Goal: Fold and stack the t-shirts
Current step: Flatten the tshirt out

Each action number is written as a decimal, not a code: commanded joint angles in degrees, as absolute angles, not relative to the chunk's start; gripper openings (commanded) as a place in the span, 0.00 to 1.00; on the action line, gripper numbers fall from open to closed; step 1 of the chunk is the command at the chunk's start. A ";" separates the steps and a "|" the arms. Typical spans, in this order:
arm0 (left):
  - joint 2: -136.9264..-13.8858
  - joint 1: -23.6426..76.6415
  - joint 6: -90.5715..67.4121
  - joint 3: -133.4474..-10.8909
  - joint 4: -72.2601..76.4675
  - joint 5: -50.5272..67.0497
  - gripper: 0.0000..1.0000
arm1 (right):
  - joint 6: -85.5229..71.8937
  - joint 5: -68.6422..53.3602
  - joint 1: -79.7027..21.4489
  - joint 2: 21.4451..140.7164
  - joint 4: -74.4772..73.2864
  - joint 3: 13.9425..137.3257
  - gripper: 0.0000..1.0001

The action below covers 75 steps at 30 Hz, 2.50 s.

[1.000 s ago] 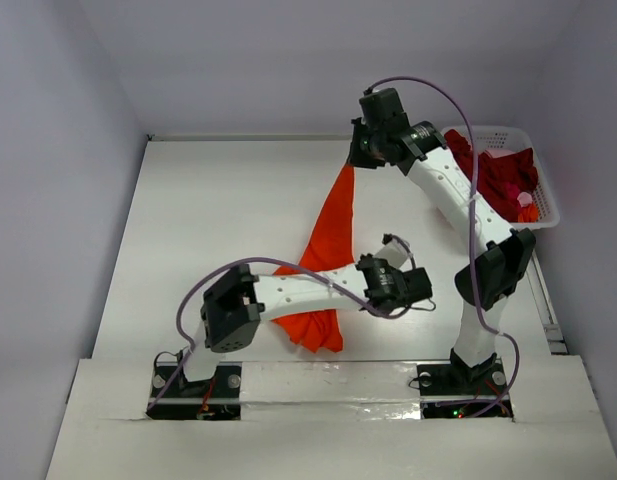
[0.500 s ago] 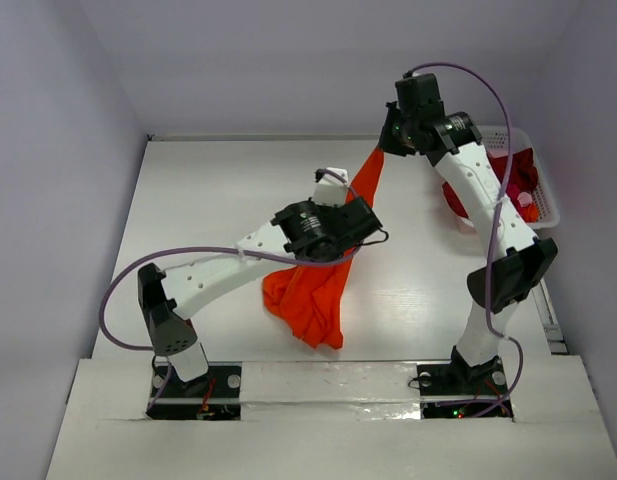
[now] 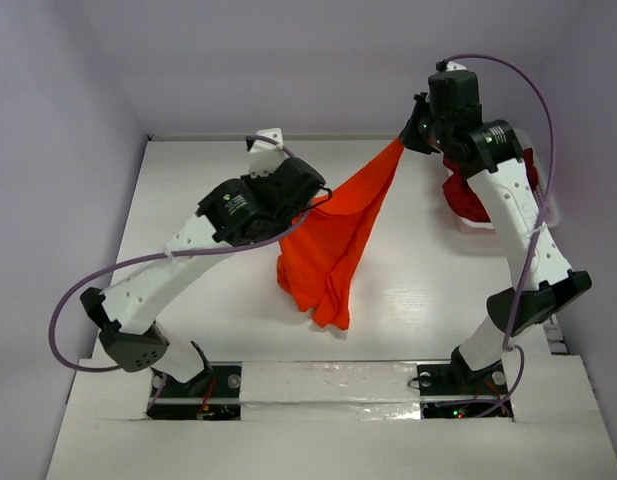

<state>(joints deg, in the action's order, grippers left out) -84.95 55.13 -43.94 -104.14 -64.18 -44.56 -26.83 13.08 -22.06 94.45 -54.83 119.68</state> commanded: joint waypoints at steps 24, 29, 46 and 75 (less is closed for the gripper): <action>-74.45 50.19 -40.78 -116.62 -64.95 -49.48 0.00 | -23.56 9.32 -21.53 80.08 -55.11 118.92 0.00; -74.00 50.19 -37.97 -124.26 -64.86 -50.97 0.00 | -21.80 8.88 -21.53 76.82 -54.58 120.67 0.00; -66.89 50.19 -24.36 -123.40 -46.42 -53.44 0.00 | -21.27 9.05 -21.53 78.31 -53.44 137.02 0.00; -50.02 50.19 -28.47 -112.86 -39.81 -39.82 0.00 | -21.80 1.59 -21.53 58.10 -50.10 126.57 0.00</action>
